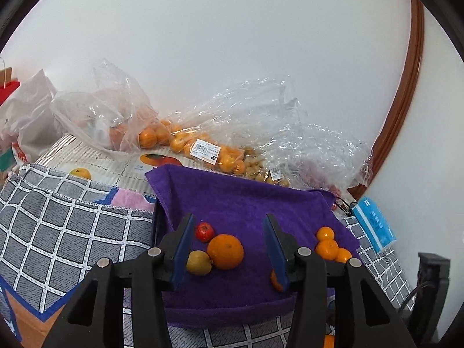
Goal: Organize fruits
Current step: 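Move the right tool to the small yellow-green fruit on the bed and grasp it, then lift the yellow-green fruit with the right gripper while the left grasps another orange on the bed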
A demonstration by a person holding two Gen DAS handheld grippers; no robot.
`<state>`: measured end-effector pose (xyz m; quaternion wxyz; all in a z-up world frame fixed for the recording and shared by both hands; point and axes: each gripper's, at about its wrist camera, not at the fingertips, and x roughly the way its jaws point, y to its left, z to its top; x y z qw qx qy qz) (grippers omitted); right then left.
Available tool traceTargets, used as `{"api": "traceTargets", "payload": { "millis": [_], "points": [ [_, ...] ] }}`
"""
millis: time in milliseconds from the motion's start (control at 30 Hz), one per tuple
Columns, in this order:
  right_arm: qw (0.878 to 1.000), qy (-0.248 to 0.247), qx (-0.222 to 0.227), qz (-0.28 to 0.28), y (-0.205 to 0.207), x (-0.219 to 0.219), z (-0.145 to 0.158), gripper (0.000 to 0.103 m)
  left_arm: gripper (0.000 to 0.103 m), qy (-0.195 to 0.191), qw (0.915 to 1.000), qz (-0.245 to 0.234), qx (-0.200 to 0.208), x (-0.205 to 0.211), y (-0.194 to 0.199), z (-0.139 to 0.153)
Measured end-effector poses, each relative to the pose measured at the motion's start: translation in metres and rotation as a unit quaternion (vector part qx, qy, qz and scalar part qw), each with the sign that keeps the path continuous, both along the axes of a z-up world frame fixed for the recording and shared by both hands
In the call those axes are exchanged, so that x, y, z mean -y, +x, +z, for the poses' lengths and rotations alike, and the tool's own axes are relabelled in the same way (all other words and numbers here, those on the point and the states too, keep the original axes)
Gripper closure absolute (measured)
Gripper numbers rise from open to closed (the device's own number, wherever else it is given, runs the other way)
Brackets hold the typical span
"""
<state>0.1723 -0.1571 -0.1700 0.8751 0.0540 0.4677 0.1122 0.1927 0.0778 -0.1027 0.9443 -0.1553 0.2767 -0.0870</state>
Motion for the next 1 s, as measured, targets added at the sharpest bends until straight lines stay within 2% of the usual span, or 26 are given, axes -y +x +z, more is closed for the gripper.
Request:
{"api": "traceTargets", "payload": {
  "millis": [167,200,233,400,567,767,867,1000],
  "points": [
    [1.000,0.002,-0.008,0.005,0.002,-0.004,-0.007,0.073,0.057,-0.008,0.9999,0.000,0.008,-0.003,-0.003,0.003],
    [1.000,0.005,-0.008,0.006,0.002,-0.005,-0.007,0.078,0.057,-0.008,0.9999,0.000,0.008,-0.003,-0.003,0.004],
    [1.000,0.005,-0.007,0.007,0.002,-0.006,-0.006,0.078,0.057,-0.008,0.9999,-0.001,0.007,-0.002,-0.003,0.004],
    [1.000,-0.004,0.027,-0.010,-0.007,0.002,0.012,0.078,0.057,-0.006,0.9999,-0.008,0.008,0.001,-0.004,0.004],
    [0.995,-0.051,0.070,-0.048,-0.023,0.023,0.023,0.078,0.057,0.001,0.9997,-0.021,0.011,0.010,-0.008,0.004],
    [0.992,-0.076,0.070,-0.077,-0.035,0.054,0.012,0.078,0.057,0.031,0.9984,-0.043,0.018,0.030,-0.013,0.003],
    [0.990,-0.095,0.064,-0.083,-0.034,0.059,0.001,0.078,0.057,0.064,0.9967,-0.043,0.023,0.043,-0.015,-0.001],
    [0.991,-0.096,0.058,-0.075,-0.033,0.063,-0.012,0.077,0.057,0.108,0.9926,-0.047,0.032,0.057,-0.018,-0.003]
  ]
}}
